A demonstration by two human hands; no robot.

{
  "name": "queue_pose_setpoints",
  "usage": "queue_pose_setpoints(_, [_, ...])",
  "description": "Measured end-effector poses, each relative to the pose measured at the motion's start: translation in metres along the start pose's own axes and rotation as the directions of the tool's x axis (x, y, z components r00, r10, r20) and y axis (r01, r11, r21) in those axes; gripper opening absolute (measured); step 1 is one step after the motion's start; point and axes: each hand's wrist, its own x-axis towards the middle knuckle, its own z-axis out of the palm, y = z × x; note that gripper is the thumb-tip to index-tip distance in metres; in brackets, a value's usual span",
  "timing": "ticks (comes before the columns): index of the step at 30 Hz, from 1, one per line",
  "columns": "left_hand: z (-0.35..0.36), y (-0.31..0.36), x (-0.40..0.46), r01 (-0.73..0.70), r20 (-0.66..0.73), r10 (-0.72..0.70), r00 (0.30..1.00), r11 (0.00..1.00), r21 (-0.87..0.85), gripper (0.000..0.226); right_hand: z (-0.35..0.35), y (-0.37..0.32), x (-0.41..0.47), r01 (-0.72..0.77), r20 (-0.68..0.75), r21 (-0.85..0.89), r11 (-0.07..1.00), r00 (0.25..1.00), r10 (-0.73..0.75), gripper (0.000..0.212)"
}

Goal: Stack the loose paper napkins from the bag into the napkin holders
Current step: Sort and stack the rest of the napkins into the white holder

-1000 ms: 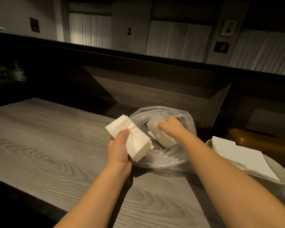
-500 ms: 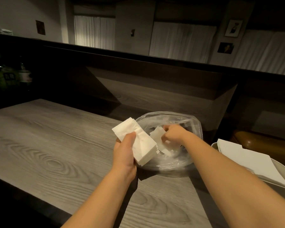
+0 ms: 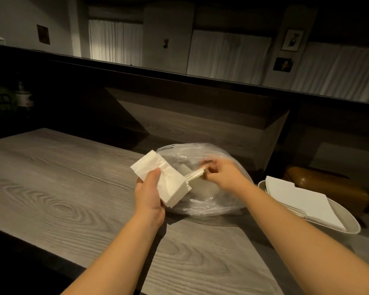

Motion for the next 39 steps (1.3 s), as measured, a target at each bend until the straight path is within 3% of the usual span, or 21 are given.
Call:
queue_pose_setpoints(3, [0.000, 0.001, -0.001, -0.018, -0.008, 0.018, 1.000, 1.000, -0.002, 0.024, -0.005, -0.004, -0.006, 0.025, 0.130, -0.179, 0.984, 0.992, -0.001, 0.037])
queue_pose_setpoints(5, [0.000, 0.002, -0.001, -0.020, -0.026, 0.020, 0.999, 1.000, -0.006, 0.026, -0.004, -0.010, -0.011, 0.094, 0.181, -0.404, 0.910, 0.983, -0.022, 0.024])
queue_pose_setpoints(8, [0.002, 0.000, 0.000, -0.021, -0.031, 0.021, 0.999, 1.000, 0.011, 0.030, 0.001, -0.017, -0.019, 0.259, 0.224, -0.664, 0.702, 0.964, -0.145, 0.025])
queue_pose_setpoints(11, [0.003, -0.002, 0.000, -0.031, -0.021, 0.031, 0.999, 0.999, 0.019, 0.033, 0.003, -0.019, -0.033, 0.478, 0.343, -0.717, 0.508, 0.876, -0.339, 0.023])
queue_pose_setpoints(13, [0.002, -0.003, 0.001, -0.028, -0.021, 0.028, 0.999, 0.999, 0.024, 0.028, 0.003, -0.019, -0.042, 0.590, 0.404, -0.661, 0.464, 0.800, -0.444, 0.025])
queue_pose_setpoints(14, [0.002, -0.003, 0.002, -0.026, -0.023, 0.027, 0.999, 0.999, 0.025, 0.025, 0.002, -0.018, -0.045, 0.605, 0.381, -0.603, 0.520, 0.791, -0.479, 0.026])
queue_pose_setpoints(16, [0.002, -0.002, 0.001, -0.020, -0.022, 0.020, 1.000, 1.000, 0.019, 0.023, 0.000, -0.021, -0.051, 0.512, 0.202, -0.339, 0.790, 0.859, -0.470, 0.025])
queue_pose_setpoints(17, [0.003, -0.002, 0.002, -0.021, -0.018, 0.021, 1.000, 1.000, 0.014, 0.023, -0.005, -0.024, -0.053, 0.419, 0.084, -0.095, 0.903, 0.907, -0.412, 0.024])
queue_pose_setpoints(18, [0.003, -0.001, 0.001, -0.029, -0.014, 0.030, 0.999, 0.999, 0.018, 0.024, -0.009, -0.028, -0.053, 0.328, -0.007, 0.178, 0.928, 0.943, -0.332, 0.024])
queue_pose_setpoints(19, [0.002, 0.000, 0.000, -0.047, -0.002, 0.047, 0.999, 0.998, 0.038, 0.026, -0.014, -0.032, -0.053, 0.218, -0.041, 0.410, 0.886, 0.974, -0.221, 0.024])
queue_pose_setpoints(21, [0.001, 0.001, -0.001, -0.113, 0.056, 0.106, 0.993, 0.984, 0.137, 0.033, -0.020, -0.043, -0.053, 0.033, 0.000, 0.627, 0.779, 0.999, -0.043, 0.019])
queue_pose_setpoints(25, [0.005, 0.003, -0.013, -0.204, 0.210, 0.139, 0.968, 0.921, 0.331, 0.043, -0.012, -0.058, -0.060, -0.029, -0.028, 0.647, 0.762, 0.998, 0.062, 0.017])
queue_pose_setpoints(29, [0.018, -0.002, -0.028, -0.143, 0.299, -0.012, 0.954, 0.860, 0.489, 0.045, -0.002, -0.054, -0.074, 0.009, -0.220, 0.630, 0.776, 0.961, 0.167, 0.015])
queue_pose_setpoints(34, [0.032, -0.011, -0.061, -0.009, 0.285, -0.153, 0.946, 0.869, 0.495, 0.026, -0.001, -0.047, -0.100, 0.016, -0.322, 0.688, 0.725, 0.903, 0.286, 0.016])
queue_pose_setpoints(37, [0.038, -0.012, -0.081, 0.093, 0.311, -0.221, 0.924, 0.921, 0.378, 0.038, -0.003, -0.045, -0.115, 0.001, -0.347, 0.617, 0.787, 0.898, 0.271, 0.015])
queue_pose_setpoints(39, [0.043, -0.015, -0.093, 0.118, 0.339, -0.261, 0.904, 0.914, 0.388, 0.045, -0.003, -0.042, -0.123, -0.028, -0.338, 0.597, 0.802, 0.897, 0.283, 0.018])
